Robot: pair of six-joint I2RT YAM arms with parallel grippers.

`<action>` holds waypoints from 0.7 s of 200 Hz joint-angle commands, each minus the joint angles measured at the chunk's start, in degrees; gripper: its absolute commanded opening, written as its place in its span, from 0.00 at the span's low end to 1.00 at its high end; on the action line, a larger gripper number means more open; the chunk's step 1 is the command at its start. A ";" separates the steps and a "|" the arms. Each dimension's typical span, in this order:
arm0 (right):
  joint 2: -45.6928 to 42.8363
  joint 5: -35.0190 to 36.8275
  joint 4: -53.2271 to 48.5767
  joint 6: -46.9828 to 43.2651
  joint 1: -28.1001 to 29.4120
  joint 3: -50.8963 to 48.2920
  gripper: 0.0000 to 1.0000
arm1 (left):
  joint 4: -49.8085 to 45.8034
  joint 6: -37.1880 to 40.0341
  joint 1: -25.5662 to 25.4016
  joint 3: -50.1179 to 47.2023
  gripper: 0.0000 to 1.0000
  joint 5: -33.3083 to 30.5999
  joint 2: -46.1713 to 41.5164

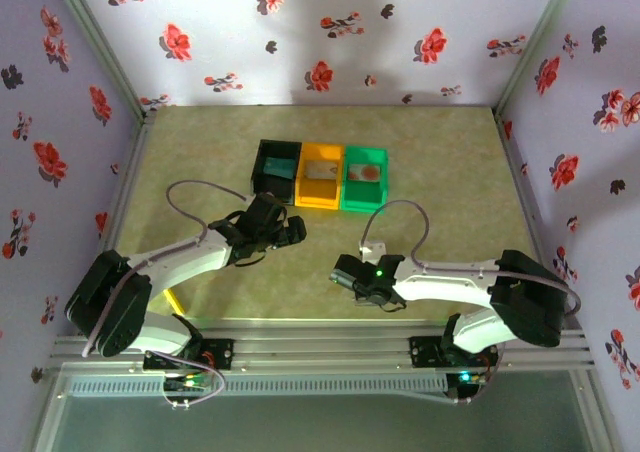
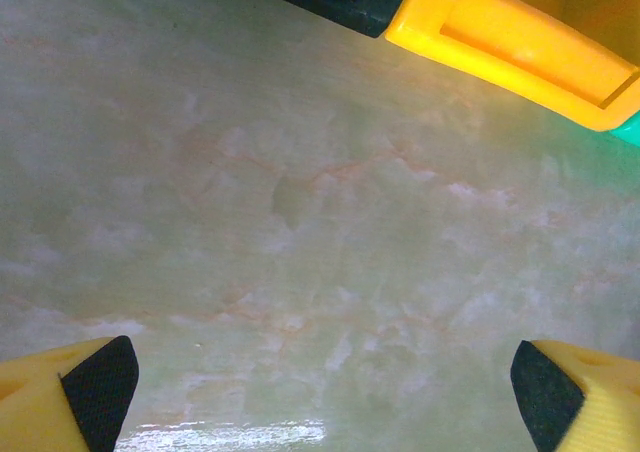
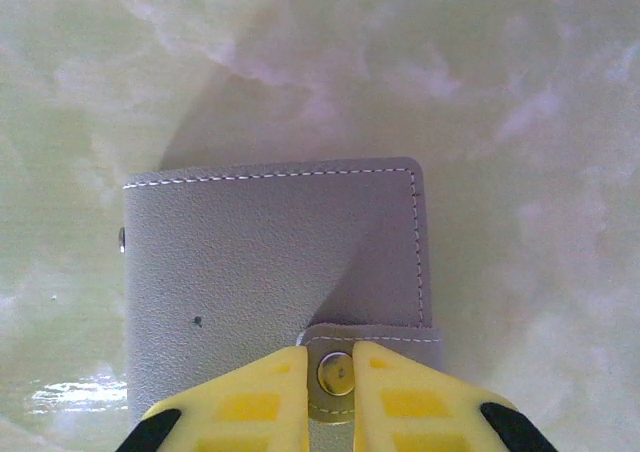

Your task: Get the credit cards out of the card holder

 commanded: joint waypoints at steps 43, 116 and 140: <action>2.93 -3.29 6.54 -3.75 -0.48 3.56 0.00 | -2.19 -1.57 -0.61 0.24 1.00 0.34 -0.63; 3.06 -9.83 13.77 -8.98 -3.69 7.25 0.00 | 0.39 -3.96 -0.97 -2.31 1.00 2.47 -1.70; 2.70 -12.47 16.05 -10.34 -5.35 7.01 0.00 | 1.23 -4.26 -1.11 -2.59 1.00 2.91 -1.14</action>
